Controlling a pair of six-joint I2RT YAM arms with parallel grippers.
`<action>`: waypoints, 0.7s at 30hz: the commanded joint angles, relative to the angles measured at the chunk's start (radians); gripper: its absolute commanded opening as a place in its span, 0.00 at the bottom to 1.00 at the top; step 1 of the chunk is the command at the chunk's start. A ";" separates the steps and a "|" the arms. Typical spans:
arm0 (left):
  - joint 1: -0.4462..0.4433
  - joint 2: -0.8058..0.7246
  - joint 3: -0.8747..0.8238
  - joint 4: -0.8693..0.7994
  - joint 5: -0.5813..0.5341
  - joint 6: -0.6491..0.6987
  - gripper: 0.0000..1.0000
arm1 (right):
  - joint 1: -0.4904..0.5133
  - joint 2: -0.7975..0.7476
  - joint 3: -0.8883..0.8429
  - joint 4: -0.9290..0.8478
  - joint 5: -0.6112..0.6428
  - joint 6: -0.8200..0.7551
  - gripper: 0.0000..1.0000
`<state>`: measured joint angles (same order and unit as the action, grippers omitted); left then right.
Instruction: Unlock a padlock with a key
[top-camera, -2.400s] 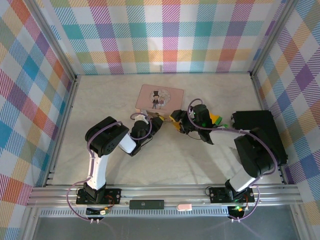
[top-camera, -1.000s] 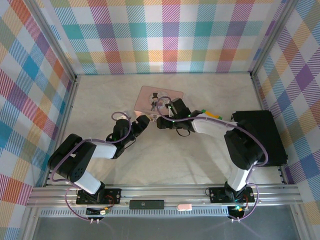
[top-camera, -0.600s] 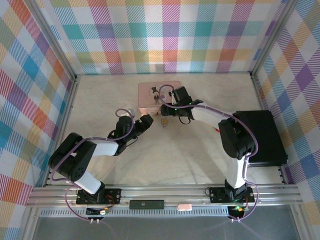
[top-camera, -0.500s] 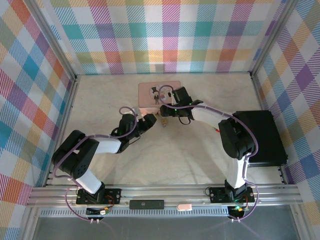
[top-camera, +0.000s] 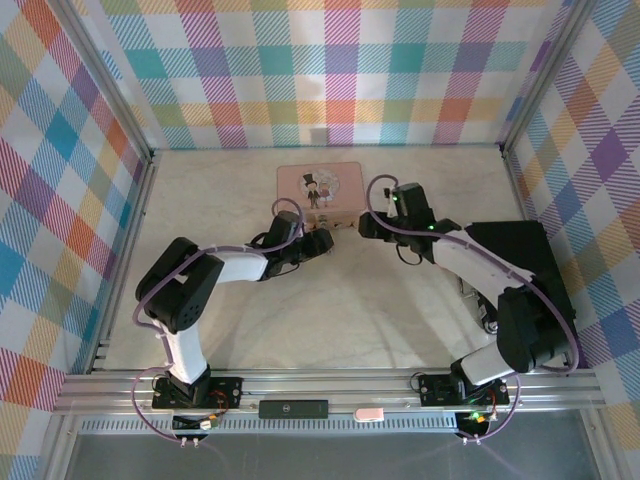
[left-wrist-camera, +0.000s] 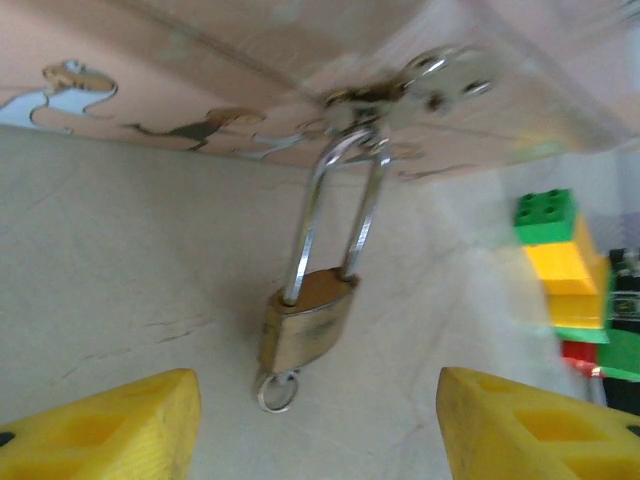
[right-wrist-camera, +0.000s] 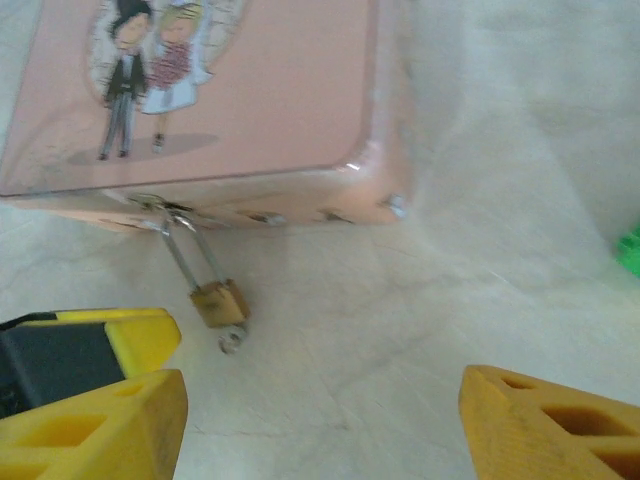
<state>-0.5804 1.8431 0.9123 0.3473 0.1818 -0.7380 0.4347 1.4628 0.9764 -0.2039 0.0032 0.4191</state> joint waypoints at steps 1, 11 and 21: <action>-0.017 0.039 0.066 -0.113 -0.030 0.067 0.61 | -0.033 -0.058 -0.065 -0.015 -0.018 0.042 0.72; -0.034 0.161 0.199 -0.185 -0.049 0.115 0.45 | -0.074 -0.141 -0.148 0.037 -0.046 0.079 0.73; -0.034 0.208 0.195 -0.168 -0.048 0.100 0.20 | -0.077 -0.169 -0.189 0.061 -0.079 0.114 0.72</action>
<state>-0.6083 2.0083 1.1248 0.2256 0.1307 -0.6273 0.3645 1.3197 0.8082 -0.1696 -0.0463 0.5072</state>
